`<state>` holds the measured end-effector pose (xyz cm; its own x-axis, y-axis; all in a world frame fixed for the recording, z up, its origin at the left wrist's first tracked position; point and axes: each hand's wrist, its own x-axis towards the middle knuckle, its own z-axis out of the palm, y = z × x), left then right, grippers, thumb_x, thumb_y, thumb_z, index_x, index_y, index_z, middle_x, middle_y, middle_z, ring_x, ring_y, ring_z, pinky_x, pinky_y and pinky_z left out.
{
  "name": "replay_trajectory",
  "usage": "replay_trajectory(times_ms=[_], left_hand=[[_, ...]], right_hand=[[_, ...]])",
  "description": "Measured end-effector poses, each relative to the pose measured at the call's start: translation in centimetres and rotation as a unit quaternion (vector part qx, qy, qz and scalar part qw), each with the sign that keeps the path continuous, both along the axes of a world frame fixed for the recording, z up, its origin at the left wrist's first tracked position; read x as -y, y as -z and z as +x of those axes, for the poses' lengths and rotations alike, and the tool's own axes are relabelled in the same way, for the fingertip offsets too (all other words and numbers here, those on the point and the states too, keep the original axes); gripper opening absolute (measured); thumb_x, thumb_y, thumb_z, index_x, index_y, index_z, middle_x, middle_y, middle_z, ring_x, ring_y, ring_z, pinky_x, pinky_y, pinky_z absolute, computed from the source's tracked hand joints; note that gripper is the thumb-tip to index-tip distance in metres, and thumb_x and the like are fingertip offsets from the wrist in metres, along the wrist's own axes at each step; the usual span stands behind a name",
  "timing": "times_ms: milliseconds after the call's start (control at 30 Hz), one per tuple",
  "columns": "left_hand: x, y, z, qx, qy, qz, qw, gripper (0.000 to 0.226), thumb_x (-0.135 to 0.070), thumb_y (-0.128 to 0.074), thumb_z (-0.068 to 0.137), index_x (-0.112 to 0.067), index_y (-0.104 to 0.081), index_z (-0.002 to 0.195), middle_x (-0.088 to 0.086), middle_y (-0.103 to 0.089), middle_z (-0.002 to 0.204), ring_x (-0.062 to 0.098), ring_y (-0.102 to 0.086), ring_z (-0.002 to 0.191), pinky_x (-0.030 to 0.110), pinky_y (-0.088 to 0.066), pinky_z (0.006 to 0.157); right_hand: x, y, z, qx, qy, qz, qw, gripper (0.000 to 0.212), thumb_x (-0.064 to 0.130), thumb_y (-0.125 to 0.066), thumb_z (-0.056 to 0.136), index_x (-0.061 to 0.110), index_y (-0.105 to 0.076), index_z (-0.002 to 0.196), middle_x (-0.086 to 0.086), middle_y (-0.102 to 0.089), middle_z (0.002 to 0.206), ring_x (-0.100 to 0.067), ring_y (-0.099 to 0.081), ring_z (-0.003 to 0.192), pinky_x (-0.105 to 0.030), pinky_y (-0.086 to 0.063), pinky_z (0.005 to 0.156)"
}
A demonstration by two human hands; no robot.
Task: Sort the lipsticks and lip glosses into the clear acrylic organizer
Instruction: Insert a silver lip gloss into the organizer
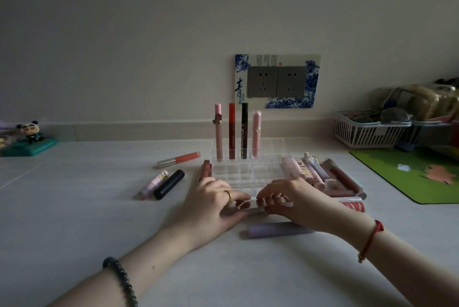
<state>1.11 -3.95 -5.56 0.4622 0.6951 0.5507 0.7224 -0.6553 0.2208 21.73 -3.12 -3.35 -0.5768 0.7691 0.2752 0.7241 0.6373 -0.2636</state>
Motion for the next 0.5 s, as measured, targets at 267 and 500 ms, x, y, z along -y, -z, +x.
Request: replay_trajectory(times_ms=[267,500], left_hand=[[0.5,-0.5,0.6,0.290,0.037,-0.109,0.950,0.029,-0.045,-0.068,0.069,-0.043,-0.062,0.097,-0.008,-0.069,0.090,0.010,-0.061,0.098,0.027,-0.047,0.092],[0.9,-0.3,1.8,0.319,0.063,-0.233,0.917,0.044,-0.064,-0.061,0.059,-0.041,-0.063,0.097,-0.029,-0.065,0.099,-0.009,-0.056,0.100,0.023,-0.043,0.085]], right_hand=[[0.4,-0.9,0.0,-0.081,0.008,0.061,0.995,0.025,0.024,-0.064,0.078,0.029,-0.063,0.103,0.012,-0.066,0.095,-0.002,-0.059,0.085,-0.006,-0.040,0.080],[1.3,-2.0,-0.7,-0.442,-0.032,-0.085,0.892,0.027,0.012,-0.065,0.073,0.031,-0.060,0.090,-0.002,-0.072,0.082,-0.013,-0.068,0.079,-0.021,-0.055,0.070]])
